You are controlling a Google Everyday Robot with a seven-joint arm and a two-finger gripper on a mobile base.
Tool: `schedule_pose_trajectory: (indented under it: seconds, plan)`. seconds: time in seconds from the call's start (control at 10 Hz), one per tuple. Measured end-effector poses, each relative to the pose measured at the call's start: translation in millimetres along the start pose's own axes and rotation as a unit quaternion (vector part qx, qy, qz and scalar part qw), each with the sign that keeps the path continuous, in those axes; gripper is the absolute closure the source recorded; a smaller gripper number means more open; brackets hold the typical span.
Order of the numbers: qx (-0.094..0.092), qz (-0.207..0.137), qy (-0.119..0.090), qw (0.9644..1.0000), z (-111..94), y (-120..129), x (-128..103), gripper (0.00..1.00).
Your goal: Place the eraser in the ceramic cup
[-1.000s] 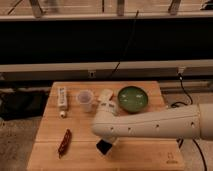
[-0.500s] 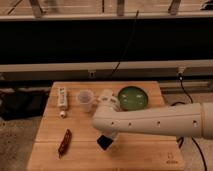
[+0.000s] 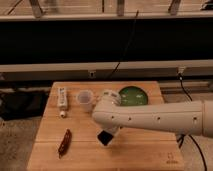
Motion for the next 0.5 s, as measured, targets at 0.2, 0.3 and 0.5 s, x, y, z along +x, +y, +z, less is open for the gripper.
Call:
schedule_pose_trajectory:
  seconds: [0.2, 0.3, 0.5]
  plan:
    - [0.001, -0.001, 0.003, 1.0000, -5, -7, 8, 1.00]
    - [0.001, -0.001, 0.002, 1.0000, -6, -10, 10, 1.00]
    - [0.001, 0.001, 0.002, 1.0000, -9, -13, 15, 1.00]
